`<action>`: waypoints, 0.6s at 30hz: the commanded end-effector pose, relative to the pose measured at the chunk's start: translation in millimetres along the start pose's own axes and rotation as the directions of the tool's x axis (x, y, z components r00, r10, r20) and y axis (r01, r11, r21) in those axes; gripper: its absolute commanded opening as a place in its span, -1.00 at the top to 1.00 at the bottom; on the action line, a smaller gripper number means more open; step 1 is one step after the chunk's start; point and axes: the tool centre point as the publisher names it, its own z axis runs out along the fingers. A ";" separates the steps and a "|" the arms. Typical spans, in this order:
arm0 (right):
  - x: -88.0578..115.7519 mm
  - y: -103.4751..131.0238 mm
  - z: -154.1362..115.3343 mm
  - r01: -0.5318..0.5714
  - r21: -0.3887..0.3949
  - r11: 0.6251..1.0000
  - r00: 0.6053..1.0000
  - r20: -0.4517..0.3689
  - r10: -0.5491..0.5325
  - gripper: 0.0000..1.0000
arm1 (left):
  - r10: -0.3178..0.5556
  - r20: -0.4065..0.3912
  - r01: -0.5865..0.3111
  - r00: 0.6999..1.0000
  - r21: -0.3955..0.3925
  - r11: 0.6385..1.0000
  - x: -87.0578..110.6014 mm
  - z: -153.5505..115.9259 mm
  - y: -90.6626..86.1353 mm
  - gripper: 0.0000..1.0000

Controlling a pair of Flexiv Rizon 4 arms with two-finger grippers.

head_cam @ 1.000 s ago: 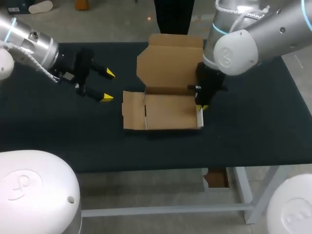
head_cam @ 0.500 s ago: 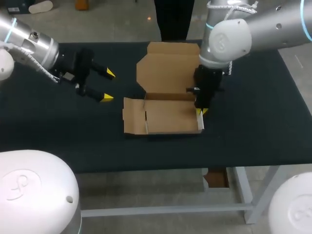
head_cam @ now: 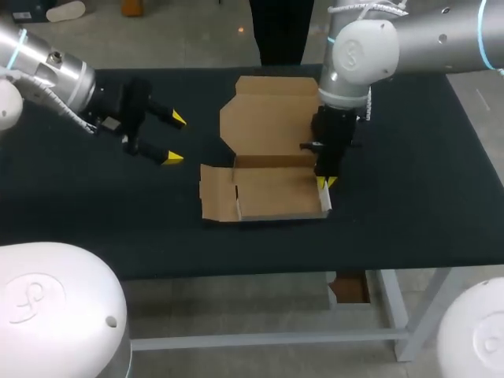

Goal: Assemble the packaging by folding the flat box into shape, placing the metal phone stand inside, and closing the box properly

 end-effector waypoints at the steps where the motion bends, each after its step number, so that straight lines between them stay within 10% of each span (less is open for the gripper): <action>1: 5.3 5.9 0.7 0.000 0.078 0.997 1.000 0.012 -0.001 1.00 | -0.001 -0.005 0.001 1.000 -0.003 1.000 -0.4 -1.4 -0.4 -1.00; 18: 7.1 10.1 11.0 -0.013 0.082 0.997 0.999 0.038 0.009 1.00 | -0.001 -0.005 0.001 1.000 -0.003 1.000 -0.4 -1.4 -0.4 -1.00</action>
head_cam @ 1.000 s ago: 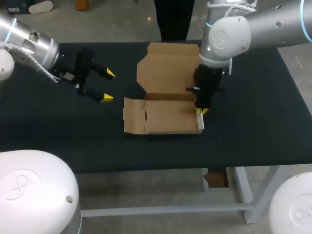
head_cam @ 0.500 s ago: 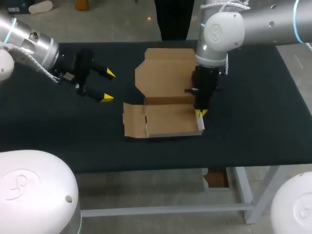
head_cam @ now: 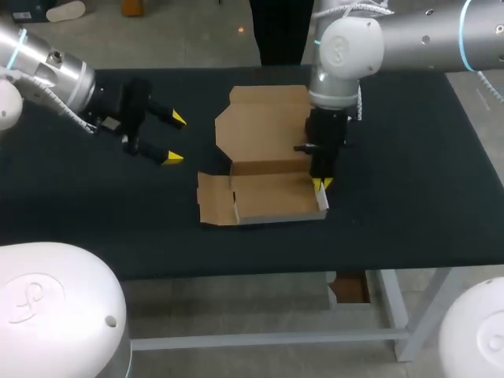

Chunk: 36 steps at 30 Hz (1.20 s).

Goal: Assemble the packaging by folding the flat box into shape, placing the metal phone stand inside, and closing the box properly

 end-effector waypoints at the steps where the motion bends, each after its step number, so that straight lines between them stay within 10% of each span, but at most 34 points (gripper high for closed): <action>1: 2.4 4.6 2.7 0.001 0.021 1.000 1.000 0.006 -0.002 1.00 | -0.001 -0.005 0.001 1.000 -0.003 1.000 -0.5 -1.3 -0.4 -1.00; 36: 5.6 11.6 9.0 -0.022 -0.131 0.991 0.999 0.024 0.025 0.90 | -0.001 -0.005 0.001 1.000 -0.003 1.000 -0.5 -1.3 -0.4 -1.00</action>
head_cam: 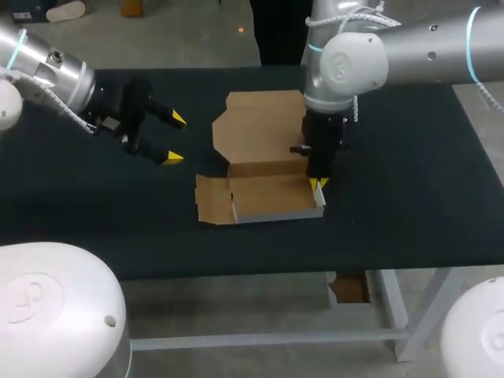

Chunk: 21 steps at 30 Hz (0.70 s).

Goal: Assemble the packaging by folding the flat box into shape, placing the metal phone stand inside, and closing the box properly

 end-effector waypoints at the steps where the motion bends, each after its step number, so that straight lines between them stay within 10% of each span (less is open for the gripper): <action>1: 0.9 -1.4 6.7 0.001 -0.033 0.999 1.000 -0.009 -0.001 0.91 | -0.001 -0.005 0.001 1.000 -0.003 1.000 -0.5 -1.2 -0.3 -1.00; 21: 1.6 2.5 8.1 0.004 -0.092 0.996 1.000 -0.013 -0.005 0.65 | -0.001 -0.005 0.001 1.000 -0.003 1.000 -0.5 -1.2 -0.3 -1.00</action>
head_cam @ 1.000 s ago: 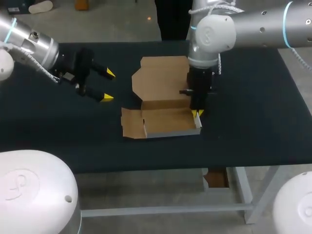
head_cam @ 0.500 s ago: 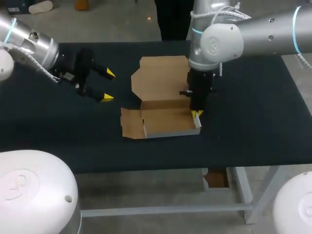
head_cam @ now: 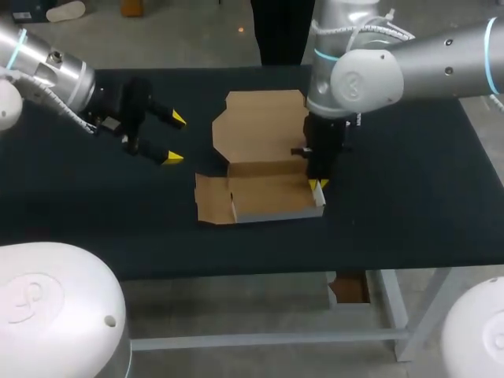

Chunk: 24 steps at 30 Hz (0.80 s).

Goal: Assemble the packaging by folding the flat box into shape, placing the metal phone stand inside, and closing the box properly

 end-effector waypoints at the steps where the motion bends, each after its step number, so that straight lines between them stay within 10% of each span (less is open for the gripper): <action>1: 1.0 0.6 4.6 -0.001 -0.009 1.000 1.000 0.002 0.001 0.65 | -0.001 -0.005 0.001 1.000 -0.003 1.000 -0.5 -1.2 -0.3 -1.00; 24: 5.2 1.5 4.9 -0.006 -0.117 0.993 0.999 0.046 0.012 0.68 | -0.001 -0.005 0.001 1.000 -0.003 1.000 -0.5 -1.2 -0.3 -1.00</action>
